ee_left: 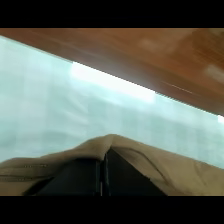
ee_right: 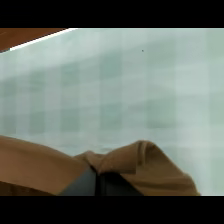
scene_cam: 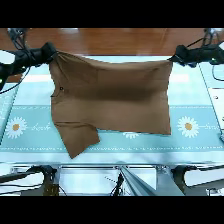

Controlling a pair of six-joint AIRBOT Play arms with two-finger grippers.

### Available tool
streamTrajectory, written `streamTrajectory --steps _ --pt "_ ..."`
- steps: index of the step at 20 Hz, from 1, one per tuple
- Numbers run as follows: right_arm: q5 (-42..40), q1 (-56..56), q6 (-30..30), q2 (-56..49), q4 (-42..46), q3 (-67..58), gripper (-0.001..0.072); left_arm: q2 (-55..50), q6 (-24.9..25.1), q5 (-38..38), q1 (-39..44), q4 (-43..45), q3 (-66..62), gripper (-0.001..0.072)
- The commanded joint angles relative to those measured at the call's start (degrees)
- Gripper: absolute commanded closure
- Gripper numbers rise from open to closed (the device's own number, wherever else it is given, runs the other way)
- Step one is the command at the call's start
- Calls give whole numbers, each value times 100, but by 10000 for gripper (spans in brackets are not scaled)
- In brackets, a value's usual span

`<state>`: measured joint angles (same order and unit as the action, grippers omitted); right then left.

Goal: Fold the shirts.

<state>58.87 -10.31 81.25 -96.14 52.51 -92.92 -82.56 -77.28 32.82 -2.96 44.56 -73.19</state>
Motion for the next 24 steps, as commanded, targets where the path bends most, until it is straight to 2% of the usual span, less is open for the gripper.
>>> streamTrajectory --steps 1,3,6,8,10,14,18,19,20,21,24 --pt "162 22 361 -774 -13 -468 680 -490 -188 334 -39 4 -190 677" --pt "293 22 308 -785 -31 -470 680 -542 -188 737 -225 4 -190 678" --pt "1102 20 -321 -673 15 -474 680 -546 -33 1843 -623 398 -188 678" --pt "1652 7 -190 -662 734 -459 680 -612 -37 2715 -800 1014 -188 678" --pt "1799 98 61 -662 1449 -223 680 -782 -42 3370 -787 1574 -120 678" --pt "1672 149 262 -667 1598 409 680 -1025 -37 3486 -577 1611 164 678" --pt "1657 149 258 -686 1687 538 679 -1062 -39 3539 -511 1611 155 678" --pt "1659 149 269 -686 1685 538 625 -1062 -63 3600 -511 1609 155 647" --pt "1703 149 278 -682 1652 538 305 -1062 -140 3718 -511 1611 131 396" --pt "1849 149 225 -662 1639 538 92 -1060 -146 3958 -529 1613 63 7" --pt "2758 61 192 -479 2131 551 93 -984 -219 5099 -723 1926 -55 3"
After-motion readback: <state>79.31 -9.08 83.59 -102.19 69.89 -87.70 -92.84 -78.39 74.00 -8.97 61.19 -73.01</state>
